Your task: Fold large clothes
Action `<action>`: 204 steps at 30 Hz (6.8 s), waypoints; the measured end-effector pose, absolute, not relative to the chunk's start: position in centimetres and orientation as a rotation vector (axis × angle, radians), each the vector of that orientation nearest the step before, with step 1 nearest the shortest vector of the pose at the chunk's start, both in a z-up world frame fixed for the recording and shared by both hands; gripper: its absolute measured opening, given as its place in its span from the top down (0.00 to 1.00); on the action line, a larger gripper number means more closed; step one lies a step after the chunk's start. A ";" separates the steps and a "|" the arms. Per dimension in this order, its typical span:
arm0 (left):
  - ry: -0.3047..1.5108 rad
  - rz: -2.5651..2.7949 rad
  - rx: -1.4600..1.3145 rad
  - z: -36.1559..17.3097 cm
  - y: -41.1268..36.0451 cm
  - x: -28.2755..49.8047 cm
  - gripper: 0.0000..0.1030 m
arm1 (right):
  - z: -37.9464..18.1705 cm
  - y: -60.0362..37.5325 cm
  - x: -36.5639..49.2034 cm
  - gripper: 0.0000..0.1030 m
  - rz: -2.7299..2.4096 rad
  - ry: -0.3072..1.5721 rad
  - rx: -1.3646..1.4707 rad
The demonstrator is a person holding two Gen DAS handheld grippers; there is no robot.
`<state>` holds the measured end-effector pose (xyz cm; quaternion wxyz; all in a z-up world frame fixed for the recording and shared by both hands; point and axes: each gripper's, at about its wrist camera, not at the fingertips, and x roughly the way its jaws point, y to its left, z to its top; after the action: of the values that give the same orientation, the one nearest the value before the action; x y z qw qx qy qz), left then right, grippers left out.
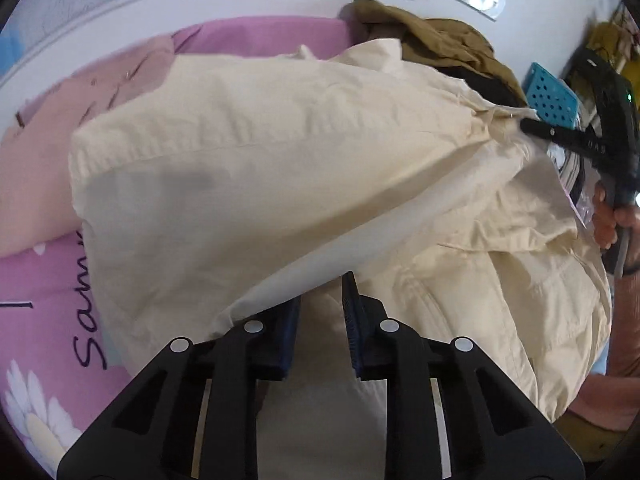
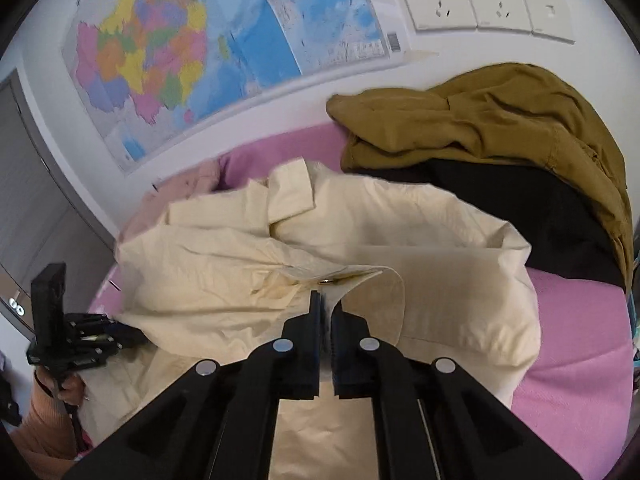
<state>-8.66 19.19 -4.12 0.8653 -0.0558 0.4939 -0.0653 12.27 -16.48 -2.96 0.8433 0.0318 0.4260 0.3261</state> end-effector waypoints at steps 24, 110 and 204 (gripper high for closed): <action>0.866 -0.182 -0.389 -4.1 26.7 -24.6 0.13 | -3.4 -25.5 3.1 0.17 0.793 0.911 0.191; 1.039 -0.011 -0.624 1.8 32.3 5.2 0.70 | 4.3 -20.3 18.2 0.15 0.788 0.808 0.579; 0.849 -0.012 -0.458 -3.6 31.8 -12.7 0.21 | -7.9 -24.7 9.8 0.16 0.662 1.083 0.532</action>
<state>-12.73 31.76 -3.58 0.8860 -0.2203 0.4080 -0.0059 9.76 -24.67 -7.91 0.7724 0.2453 0.4999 0.3054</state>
